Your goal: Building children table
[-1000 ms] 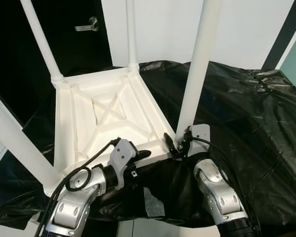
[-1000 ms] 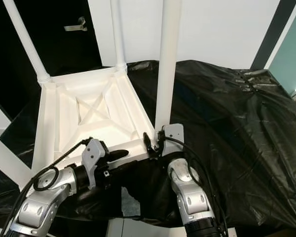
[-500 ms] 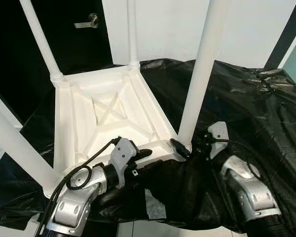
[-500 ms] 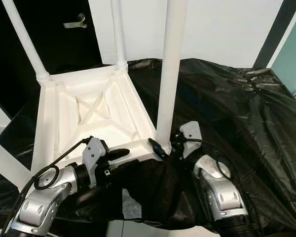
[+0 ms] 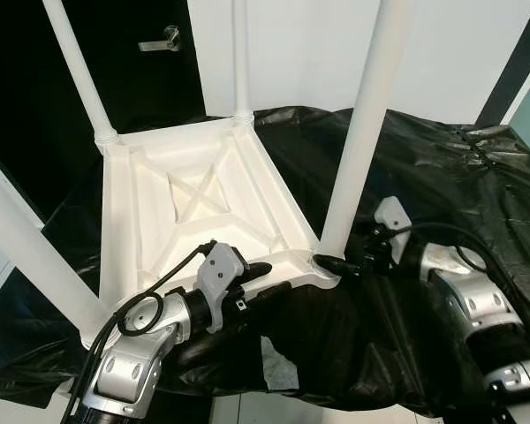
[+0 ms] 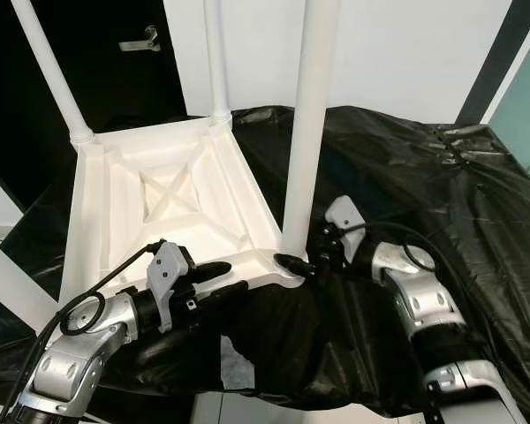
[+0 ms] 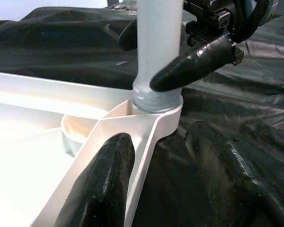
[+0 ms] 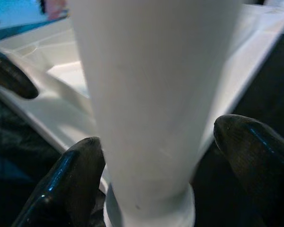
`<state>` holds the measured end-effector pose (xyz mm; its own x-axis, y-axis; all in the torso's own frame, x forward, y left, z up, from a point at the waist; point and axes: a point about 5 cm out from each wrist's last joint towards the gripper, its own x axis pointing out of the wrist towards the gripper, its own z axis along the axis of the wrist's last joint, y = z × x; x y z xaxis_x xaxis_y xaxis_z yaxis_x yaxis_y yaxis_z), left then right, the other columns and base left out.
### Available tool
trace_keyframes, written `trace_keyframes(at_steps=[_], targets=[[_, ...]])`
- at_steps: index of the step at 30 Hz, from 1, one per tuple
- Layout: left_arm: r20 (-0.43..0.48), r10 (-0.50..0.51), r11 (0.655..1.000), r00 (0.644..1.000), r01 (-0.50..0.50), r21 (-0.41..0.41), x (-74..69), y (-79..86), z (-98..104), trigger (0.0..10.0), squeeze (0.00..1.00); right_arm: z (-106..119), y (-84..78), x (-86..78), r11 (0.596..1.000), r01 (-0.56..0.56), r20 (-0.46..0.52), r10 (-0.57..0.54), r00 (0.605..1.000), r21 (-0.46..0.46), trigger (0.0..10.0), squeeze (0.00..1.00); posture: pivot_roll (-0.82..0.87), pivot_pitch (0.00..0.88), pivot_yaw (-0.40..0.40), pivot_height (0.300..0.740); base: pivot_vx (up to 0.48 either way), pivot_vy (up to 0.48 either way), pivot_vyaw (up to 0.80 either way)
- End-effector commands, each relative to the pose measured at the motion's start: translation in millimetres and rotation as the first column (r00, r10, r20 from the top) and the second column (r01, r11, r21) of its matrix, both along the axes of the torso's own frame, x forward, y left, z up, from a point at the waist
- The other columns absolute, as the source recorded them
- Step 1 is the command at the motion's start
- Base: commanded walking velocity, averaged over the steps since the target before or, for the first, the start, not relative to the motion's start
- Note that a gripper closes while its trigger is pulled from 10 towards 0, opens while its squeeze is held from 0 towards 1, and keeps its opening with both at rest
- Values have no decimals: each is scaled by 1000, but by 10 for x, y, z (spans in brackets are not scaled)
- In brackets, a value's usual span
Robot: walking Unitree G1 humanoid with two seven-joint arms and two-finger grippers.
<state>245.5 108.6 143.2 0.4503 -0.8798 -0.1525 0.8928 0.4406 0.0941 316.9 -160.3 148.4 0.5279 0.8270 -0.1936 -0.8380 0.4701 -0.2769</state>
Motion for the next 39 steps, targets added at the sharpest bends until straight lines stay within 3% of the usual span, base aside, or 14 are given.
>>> trace_keyframes(at_steps=[1, 5, 6, 7, 14, 19, 20, 25, 29, 32, 35, 38, 39], targets=[[15, 54, 999, 998, -54, 4, 40, 35, 0, 10000, 0, -27, 43, 8, 999, -36, -8, 36, 999, -26, 10000, 0, 18, 0, -33, 740, 0, 0, 0], [18, 55, 998, 998, -55, 5, 45, 41, 3, 10000, 0, -11, 114, 52, 995, -82, 16, 83, 996, -55, 10000, 0, 23, 0, -33, 740, 0, 0, 0], [19, 56, 998, 998, -56, 6, 47, 41, 3, 10000, 0, -10, 132, 70, 993, -100, 23, 102, 995, -61, 4039, 0, 25, 0, -34, 740, 0, 0, 0], [20, 57, 998, 998, -57, 6, 45, 41, 4, 10000, 0, -19, 146, 71, 992, -112, 28, 114, 993, -63, 0, 0, 29, 0, -36, 740, 0, 0, 0], [19, 58, 998, 998, -58, 4, 30, 39, 1, 10000, 0, -56, 136, 58, 993, -111, 32, 113, 993, -49, 0, 0, 26, 0, -36, 740, 0, 0, 0], [11, 55, 998, 998, -55, 4, 9, 37, -13, 10000, 0, -124, 93, -8, 998, -57, 8, 56, 998, 18, 0, 0, 16, 0, -35, 740, 0, 0, 0], [8, 54, 999, 999, -54, 4, 6, 37, -17, 10000, 0, -144, 95, -39, 999, -23, -7, 24, 1000, 48, 10000, 0, 14, 0, -34, 740, 0, 0, 0], [3, 51, 999, 999, -51, 3, -4, 36, -26, 10000, 0, -167, 129, -96, 994, 31, -29, -28, 999, 109, 10000, 0, 8, 0, -29, 740, 0, 0, 0], [-7, 40, 999, 999, -40, 3, -23, 20, -41, 10000, 0, -293, 193, -134, 967, 226, -32, -224, 974, 119, 10000, 0, 2, 0, -26, 740, 0, 0, 0], [-9, 38, 999, 999, -38, 2, -24, 21, -41, 10000, 0, -308, 222, -144, 955, 263, -38, -260, 965, 134, 10000, 0, 2, 0, -24, 740, 0, 0, 0], [-11, 36, 999, 999, -36, 3, -26, 23, -43, 10000, 0, -337, 310, -185, 927, 334, -56, -329, 943, 169, 10000, 0, 2, 0, -23, 740, 0, 0, 0], [-16, 32, 999, 999, -32, 7, -28, 26, -49, 10000, 0, -358, 420, -233, 848, 485, -96, -476, 874, 214, 10000, 0, 0, 0, -20, 740, 0, 0, 0], [-16, 32, 999, 999, -32, 7, -28, 26, -49, 10000, 0, -358, 420, -233, 848, 485, -96, -476, 874, 214, 10000, 0, 0, 0, -20, 740, 0, 0, 0]])
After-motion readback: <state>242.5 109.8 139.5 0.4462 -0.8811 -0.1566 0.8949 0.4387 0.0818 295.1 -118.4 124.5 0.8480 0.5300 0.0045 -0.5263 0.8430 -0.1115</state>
